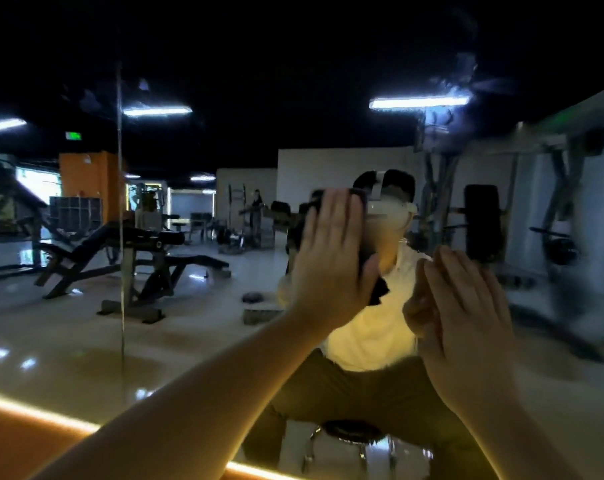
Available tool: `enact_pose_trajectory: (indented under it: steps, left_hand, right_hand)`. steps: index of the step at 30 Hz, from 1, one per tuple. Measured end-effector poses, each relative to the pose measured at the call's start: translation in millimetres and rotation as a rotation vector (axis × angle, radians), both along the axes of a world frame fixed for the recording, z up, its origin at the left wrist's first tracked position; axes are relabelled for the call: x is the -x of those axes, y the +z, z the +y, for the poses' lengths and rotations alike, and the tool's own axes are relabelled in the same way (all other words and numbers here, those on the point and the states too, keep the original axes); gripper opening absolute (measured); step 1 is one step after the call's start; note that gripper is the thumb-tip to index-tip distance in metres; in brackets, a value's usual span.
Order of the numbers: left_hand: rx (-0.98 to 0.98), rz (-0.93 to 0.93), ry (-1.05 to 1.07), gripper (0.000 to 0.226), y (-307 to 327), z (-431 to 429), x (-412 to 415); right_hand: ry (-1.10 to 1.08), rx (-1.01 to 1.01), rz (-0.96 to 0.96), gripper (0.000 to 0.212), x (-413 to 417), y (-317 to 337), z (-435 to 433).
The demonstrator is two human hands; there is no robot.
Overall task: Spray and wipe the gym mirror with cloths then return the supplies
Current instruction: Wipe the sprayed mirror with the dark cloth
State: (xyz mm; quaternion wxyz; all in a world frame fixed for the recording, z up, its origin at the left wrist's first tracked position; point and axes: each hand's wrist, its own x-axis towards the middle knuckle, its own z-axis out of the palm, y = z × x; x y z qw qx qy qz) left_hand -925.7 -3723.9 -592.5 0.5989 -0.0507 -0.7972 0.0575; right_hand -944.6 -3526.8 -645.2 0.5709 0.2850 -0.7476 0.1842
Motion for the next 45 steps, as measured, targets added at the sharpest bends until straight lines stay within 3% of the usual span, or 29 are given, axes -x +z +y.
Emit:
enact_pose_trajectory:
  steps: [4, 8, 19, 26, 31, 38, 42, 45]
  left_hand:
    - [0.196, -0.107, -0.078, 0.070, -13, 32, 2]
    - [0.321, -0.126, -0.024, 0.068, -19, -2, -7]
    - [-0.172, 0.041, 0.152, 0.073, -59, -174, -61]
    - [-0.510, 0.176, 0.168, 0.070, -92, -167, -54]
    - [-0.362, 0.138, 0.049, 0.071, -110, -90, -30]
    - [-0.091, -0.084, -0.081, 0.074, -129, 28, -1]
    - [0.098, -0.104, -0.080, 0.074, -133, 26, 4]
    - [0.118, -0.110, -0.022, 0.076, -138, -10, -6]
  right_hand:
    - [0.013, -0.004, -0.008, 0.057, -5, -10, 0]
    - [0.073, -0.051, -0.009, 0.057, -11, -15, -21]
    - [0.113, -0.090, 0.019, 0.059, -24, -31, -84]
    - [0.052, -0.061, -0.031, 0.060, -19, -58, -65]
    - [0.097, -0.076, -0.038, 0.058, -13, -67, -41]
    - [0.197, 0.144, -0.061, 0.048, -4, -58, -4]
    - [0.199, 0.087, -0.059, 0.051, -5, -64, -3]
    - [0.207, 0.064, -0.064, 0.054, -10, -69, -14]
